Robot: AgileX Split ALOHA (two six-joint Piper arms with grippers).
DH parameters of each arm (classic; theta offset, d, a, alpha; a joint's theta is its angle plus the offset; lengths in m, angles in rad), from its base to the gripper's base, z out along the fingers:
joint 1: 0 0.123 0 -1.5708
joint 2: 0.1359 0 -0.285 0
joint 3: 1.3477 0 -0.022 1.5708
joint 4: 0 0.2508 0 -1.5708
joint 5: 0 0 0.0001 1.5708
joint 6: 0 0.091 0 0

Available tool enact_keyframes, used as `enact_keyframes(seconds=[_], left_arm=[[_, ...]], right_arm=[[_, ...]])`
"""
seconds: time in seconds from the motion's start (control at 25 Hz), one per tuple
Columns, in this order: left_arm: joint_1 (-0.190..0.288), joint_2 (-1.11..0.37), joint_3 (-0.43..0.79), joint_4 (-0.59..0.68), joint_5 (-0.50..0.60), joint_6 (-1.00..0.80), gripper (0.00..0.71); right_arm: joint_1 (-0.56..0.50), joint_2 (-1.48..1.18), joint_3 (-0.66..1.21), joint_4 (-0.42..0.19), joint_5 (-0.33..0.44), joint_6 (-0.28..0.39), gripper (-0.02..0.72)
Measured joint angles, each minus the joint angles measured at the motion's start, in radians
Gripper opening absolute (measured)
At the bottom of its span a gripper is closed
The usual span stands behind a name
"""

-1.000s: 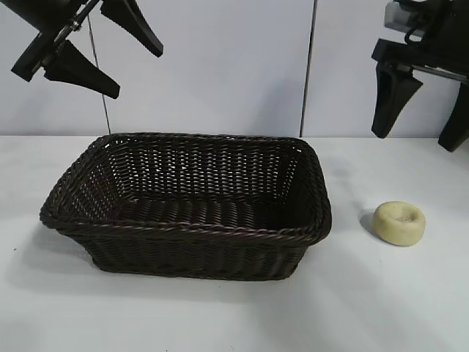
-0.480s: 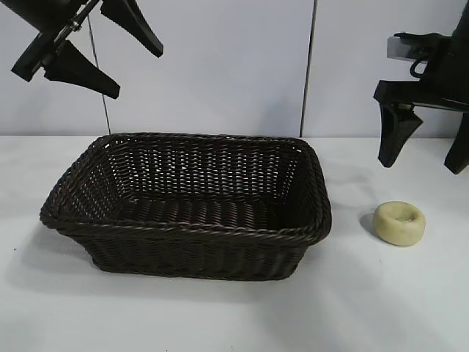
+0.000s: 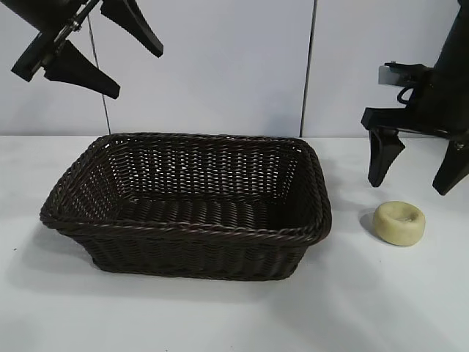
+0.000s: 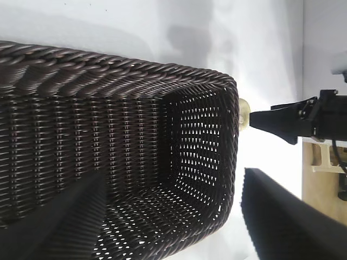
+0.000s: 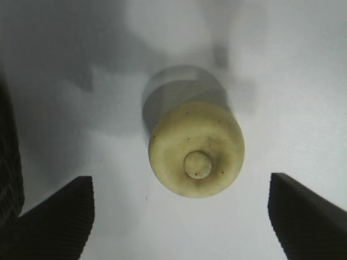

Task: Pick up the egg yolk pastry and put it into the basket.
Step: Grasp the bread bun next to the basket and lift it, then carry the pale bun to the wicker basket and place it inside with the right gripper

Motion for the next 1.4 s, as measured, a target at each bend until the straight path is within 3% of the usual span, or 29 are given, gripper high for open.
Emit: enact_keyframes(seconds=[0.28,0.36,0.56,0.72,0.88,1.16,1.4], left_arm=[[0.0,0.0,0.0,0.0,0.0,0.0,0.513],[0.0,0.0,0.0,0.0,0.0,0.0,0.513],[0.0,0.0,0.0,0.0,0.005,0.0,0.513],[0.0,0.0,0.0,0.0,0.011,0.0,0.513],[0.0,0.0,0.0,0.0,0.015,0.0,0.513],[0.0,0.0,0.0,0.0,0.023,0.0,0.513],[0.0,0.0,0.0,0.003,0.026,0.001,0.513]], right_arm=[[0.0,0.039,0.0,-0.005,-0.022,0.018,0.624],[0.0,0.044,0.0,-0.007,-0.022,0.018,0.594],[0.0,0.046,0.0,-0.008,-0.02,0.021,0.28],[0.0,0.046,0.0,-0.008,-0.006,0.022,0.125],[0.0,0.041,-0.022,-0.01,0.032,0.022,0.098],[0.0,-0.058,-0.151,-0.008,0.167,0.017,0.093],[0.0,-0.161,-0.266,0.032,0.234,0.008,0.093]])
